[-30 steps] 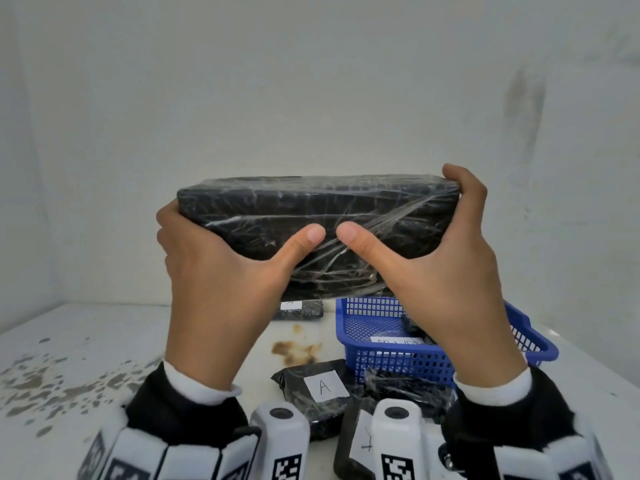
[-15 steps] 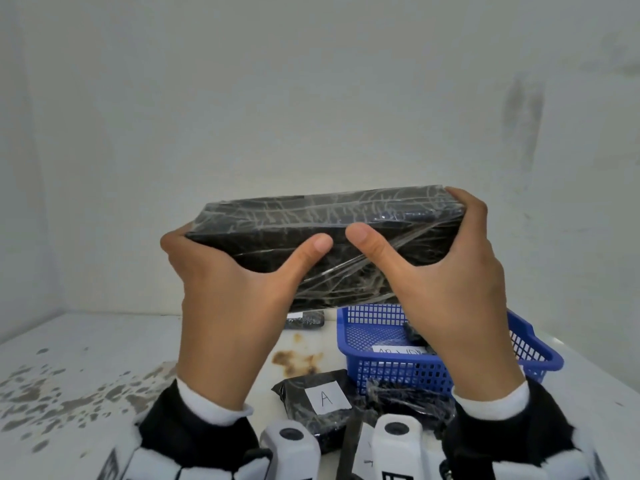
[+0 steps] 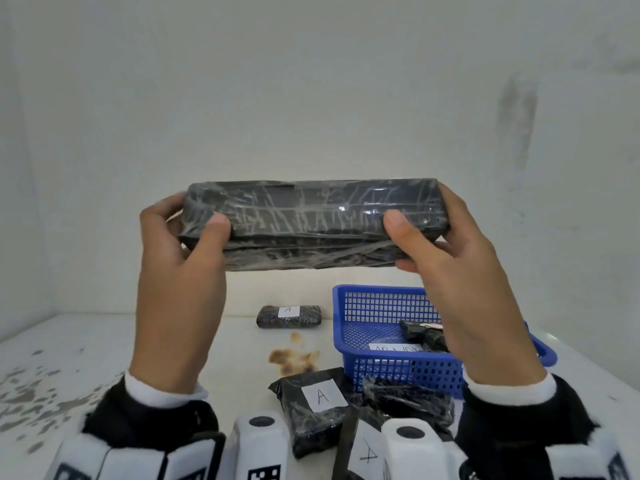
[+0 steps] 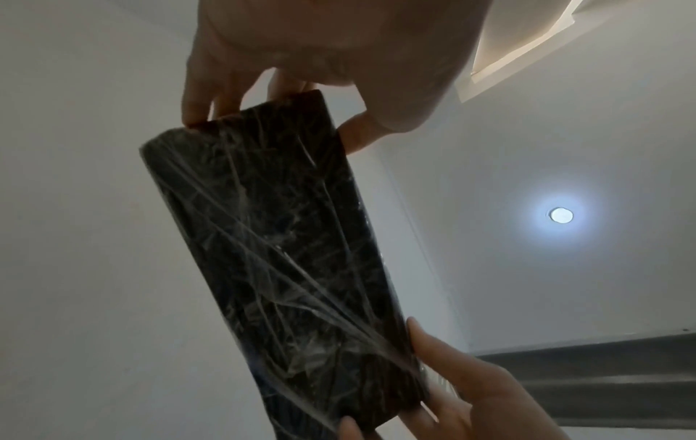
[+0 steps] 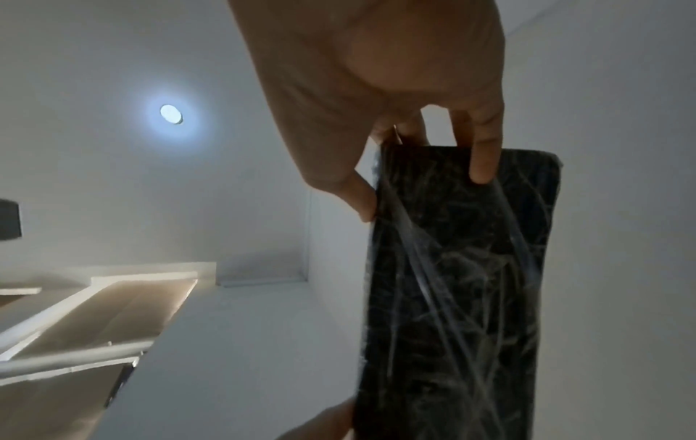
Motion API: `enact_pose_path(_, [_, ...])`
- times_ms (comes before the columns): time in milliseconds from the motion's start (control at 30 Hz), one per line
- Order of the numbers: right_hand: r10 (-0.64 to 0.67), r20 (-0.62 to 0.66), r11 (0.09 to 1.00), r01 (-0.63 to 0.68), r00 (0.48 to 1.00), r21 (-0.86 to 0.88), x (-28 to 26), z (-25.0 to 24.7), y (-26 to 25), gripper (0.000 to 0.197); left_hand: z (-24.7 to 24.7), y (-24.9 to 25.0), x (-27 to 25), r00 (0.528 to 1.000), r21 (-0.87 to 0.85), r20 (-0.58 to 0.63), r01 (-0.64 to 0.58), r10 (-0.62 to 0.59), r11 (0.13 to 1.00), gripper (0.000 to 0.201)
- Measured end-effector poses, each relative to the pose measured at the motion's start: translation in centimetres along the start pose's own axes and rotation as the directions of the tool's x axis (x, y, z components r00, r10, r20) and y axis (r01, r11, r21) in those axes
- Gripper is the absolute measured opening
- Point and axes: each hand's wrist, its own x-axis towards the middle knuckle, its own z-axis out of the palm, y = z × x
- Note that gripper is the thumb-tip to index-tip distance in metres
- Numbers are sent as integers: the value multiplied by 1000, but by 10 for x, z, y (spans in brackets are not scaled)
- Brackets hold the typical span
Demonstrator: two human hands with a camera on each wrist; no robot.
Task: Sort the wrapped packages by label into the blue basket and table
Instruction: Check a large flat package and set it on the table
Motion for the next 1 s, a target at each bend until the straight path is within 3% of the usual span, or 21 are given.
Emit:
enact_pose_path(67, [-3,-5,998,3,1000,58,1,-2,1,65,-2,0,1,1000,8,28,2,-2,1000,39])
enact_pose_path(100, [-11,-19,998,13,1000,66,2,-2,1,66,-2,0,2,999,7,33,-6,6,1000,30])
enact_pose_path(167, [-45,-53,997,48,998,65,3,-3,2,54,-2,0,1,1000,12,9,-18,17,1000,13])
enact_pose_path(433, [-64,-40,984,70,997,162,4,-11,-2,18,-1,5,0,998,13,-58,-14,15,1000,16])
enact_pose_path(767, [-110,-68,990,115,992,76,4,-14,-4,20,1,7,-4,999,-36,17,-30,30,999,13])
enact_pose_path(900, [-105,-75,994,107,992,19,2,-13,-5,44,3,9,-9,989,31,147,-36,31,999,53])
enact_pose_path(1000, [-107,-79,994,107,991,-8,0,-12,-6,54,4,8,-13,985,81,163,-69,55,994,66])
